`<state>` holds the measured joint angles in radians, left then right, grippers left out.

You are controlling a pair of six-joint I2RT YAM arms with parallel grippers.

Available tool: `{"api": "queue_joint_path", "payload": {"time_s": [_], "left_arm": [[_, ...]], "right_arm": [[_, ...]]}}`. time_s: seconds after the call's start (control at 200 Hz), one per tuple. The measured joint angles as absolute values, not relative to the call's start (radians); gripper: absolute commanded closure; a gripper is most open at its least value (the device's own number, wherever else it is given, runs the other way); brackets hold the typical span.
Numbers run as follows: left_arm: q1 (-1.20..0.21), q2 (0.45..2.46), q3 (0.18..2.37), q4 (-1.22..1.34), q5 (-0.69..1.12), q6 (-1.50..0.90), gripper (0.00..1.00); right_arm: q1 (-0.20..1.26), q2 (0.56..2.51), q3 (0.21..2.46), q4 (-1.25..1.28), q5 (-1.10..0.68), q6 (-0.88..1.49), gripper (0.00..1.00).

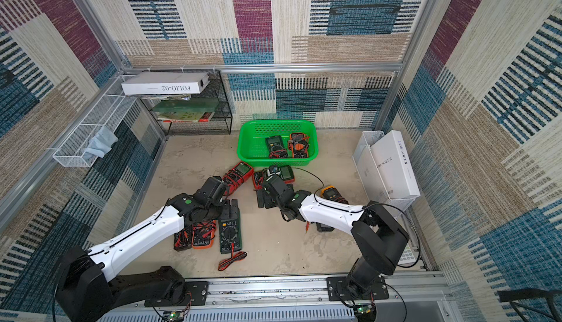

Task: Put the multimeter into the basket
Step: Pick up the multimeter from the center of the board.

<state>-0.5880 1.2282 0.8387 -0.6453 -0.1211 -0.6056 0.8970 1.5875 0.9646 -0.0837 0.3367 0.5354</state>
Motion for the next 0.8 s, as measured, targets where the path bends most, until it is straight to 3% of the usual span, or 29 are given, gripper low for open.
{"api": "queue_joint_path", "payload": {"time_s": [0.336, 0.801], "left_arm": [[-0.655, 1.177, 0.714, -0.652, -0.084, -0.783, 0.0], [-0.747, 1.279, 0.693, -0.595, -0.138, -0.902, 0.0]], "right_arm": [[0.928, 1.46, 0.782, -0.07, 0.366, 0.654, 0.0], [0.928, 1.407, 0.752, -0.062, 0.384, 0.667, 0.01]]}}
